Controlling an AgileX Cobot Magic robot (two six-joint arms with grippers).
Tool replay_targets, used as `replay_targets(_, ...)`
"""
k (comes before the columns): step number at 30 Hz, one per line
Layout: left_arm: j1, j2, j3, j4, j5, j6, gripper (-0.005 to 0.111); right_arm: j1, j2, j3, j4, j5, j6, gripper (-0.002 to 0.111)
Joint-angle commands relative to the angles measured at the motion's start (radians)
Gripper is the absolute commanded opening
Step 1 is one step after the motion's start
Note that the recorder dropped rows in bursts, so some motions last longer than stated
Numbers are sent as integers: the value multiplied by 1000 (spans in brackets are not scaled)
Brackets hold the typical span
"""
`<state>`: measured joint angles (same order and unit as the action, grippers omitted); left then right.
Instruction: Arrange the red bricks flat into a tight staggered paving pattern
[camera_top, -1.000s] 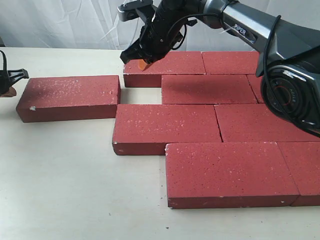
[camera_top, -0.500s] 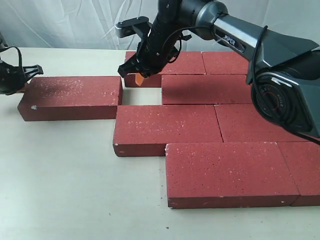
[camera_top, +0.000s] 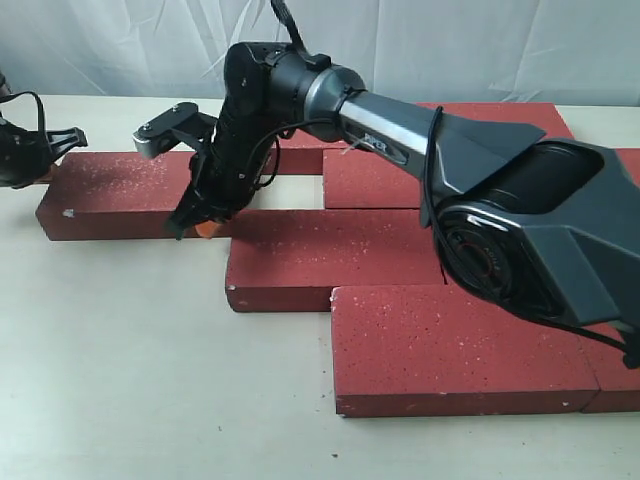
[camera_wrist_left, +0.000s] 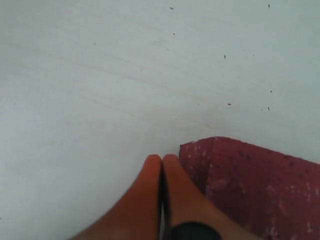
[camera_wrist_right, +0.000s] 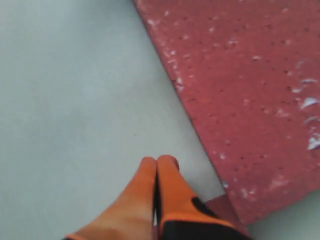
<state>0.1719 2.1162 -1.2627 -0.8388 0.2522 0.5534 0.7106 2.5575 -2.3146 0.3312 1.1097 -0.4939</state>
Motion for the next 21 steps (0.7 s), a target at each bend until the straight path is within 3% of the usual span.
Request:
replay_targets(1, -5, 4, -4, -7, 9, 3, 0, -1, -1, -3, -36, -64, 25, -1)
replay_targets(12, -5, 4, -4, -7, -13, 5, 0, -1, -1, -3, -38, -144, 44, -1)
replay_targets(21, 6, 2, -4, 63, -38, 7, 0, -5, -43, -3, -31, -52, 58, -1)
